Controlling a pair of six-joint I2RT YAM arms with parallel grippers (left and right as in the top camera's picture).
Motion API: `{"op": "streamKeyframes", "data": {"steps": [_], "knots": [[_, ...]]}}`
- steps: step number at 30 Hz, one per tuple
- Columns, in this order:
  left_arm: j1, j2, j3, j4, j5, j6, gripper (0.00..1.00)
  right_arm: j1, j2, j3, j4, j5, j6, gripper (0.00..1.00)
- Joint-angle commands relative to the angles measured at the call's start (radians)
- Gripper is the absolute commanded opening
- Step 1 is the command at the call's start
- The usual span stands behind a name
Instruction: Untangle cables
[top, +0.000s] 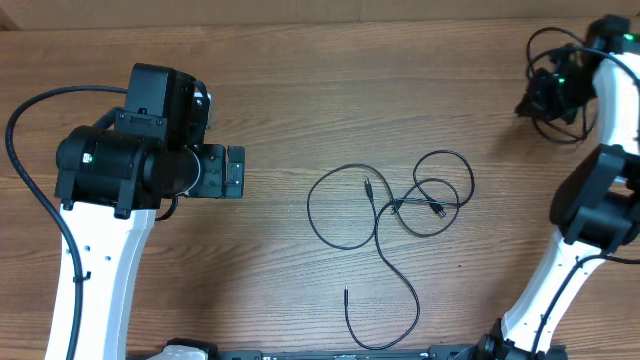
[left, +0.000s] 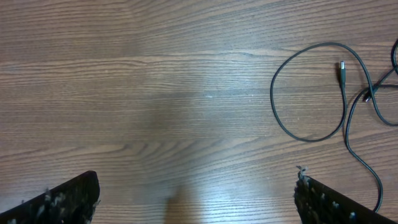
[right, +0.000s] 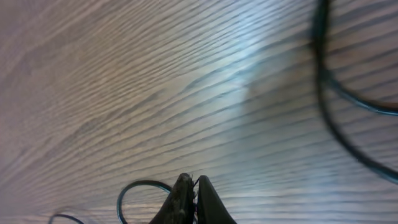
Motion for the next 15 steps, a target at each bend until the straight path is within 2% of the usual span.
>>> {"op": "streamKeyframes", "data": {"steps": [1, 6, 15], "knots": [[-0.001, -0.018, 0.02, -0.001, 0.004, 0.018, 1.0, 0.018, -0.023, -0.013, 0.031, 0.071, -0.008, 0.04], [-0.001, -0.018, 0.02, -0.003, 0.004, 0.018, 1.0, 0.028, -0.023, -0.071, 0.122, 0.108, -0.009, 0.04], [-0.001, -0.018, 0.02, -0.015, 0.001, 0.019, 1.0, 0.001, -0.023, -0.308, 0.333, 0.142, -0.019, 0.04]]}}
